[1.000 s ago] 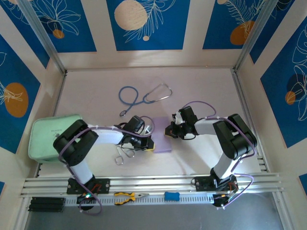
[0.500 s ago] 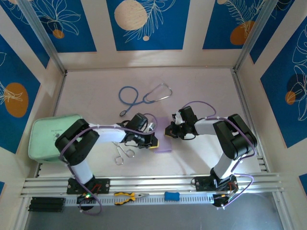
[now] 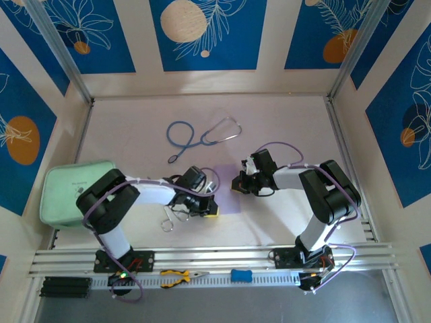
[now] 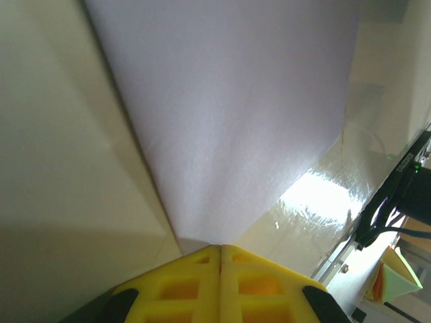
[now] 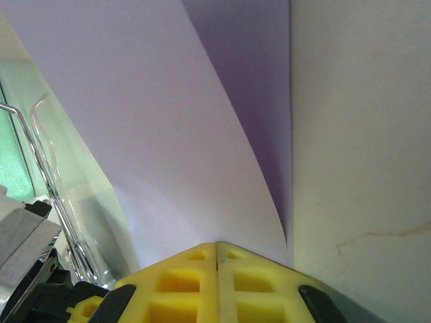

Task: Fold a paper plane with a square sheet of paper (pick it up from the middle)
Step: Fold the square sheet of paper in half at the center of the table.

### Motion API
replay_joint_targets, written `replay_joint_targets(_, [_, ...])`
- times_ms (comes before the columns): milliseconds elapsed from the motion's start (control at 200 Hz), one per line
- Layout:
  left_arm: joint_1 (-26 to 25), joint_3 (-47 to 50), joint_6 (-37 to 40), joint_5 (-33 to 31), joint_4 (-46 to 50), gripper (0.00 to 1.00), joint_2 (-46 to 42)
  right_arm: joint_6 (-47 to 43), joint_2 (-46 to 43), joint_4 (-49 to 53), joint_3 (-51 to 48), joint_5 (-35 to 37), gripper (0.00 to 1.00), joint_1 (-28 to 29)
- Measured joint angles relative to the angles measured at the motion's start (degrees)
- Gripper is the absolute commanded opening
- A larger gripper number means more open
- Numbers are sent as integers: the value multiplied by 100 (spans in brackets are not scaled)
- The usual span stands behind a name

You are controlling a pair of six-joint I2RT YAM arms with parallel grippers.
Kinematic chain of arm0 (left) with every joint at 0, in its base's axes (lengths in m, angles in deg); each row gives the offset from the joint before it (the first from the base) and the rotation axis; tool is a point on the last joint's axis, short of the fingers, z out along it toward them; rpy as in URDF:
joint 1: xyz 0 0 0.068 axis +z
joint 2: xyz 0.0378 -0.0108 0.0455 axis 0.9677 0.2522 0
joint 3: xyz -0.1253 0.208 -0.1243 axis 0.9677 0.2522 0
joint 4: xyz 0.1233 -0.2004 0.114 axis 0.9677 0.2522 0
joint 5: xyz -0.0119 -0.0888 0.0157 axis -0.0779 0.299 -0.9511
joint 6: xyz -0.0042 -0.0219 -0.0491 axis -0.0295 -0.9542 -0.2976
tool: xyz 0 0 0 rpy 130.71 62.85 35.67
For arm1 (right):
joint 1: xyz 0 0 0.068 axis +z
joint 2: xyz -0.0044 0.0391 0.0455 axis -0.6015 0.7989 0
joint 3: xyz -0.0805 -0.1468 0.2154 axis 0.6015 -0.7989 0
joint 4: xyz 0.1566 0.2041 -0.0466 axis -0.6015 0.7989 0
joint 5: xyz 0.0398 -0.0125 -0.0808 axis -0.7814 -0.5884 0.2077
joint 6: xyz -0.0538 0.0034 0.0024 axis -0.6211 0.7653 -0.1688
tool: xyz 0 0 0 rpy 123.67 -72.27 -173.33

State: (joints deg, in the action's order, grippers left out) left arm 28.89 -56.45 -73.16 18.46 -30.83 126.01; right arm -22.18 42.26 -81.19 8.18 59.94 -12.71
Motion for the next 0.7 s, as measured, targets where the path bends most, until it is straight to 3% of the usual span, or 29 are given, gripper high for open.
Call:
replay_joint_targets(210, [-44, -33, 153, -26, 544, 4, -302, -4, 0, 2, 0, -2, 0, -2])
replay_joint_targets(405, [195, -1069, 444, -4, 831, 5, -280, -7, 0, 20, 4, -2, 0, -2])
replay_joint_targets(700, [619, -1681, 640, -63, 758, 5, 560, -7, 0, 20, 4, -2, 0, -2])
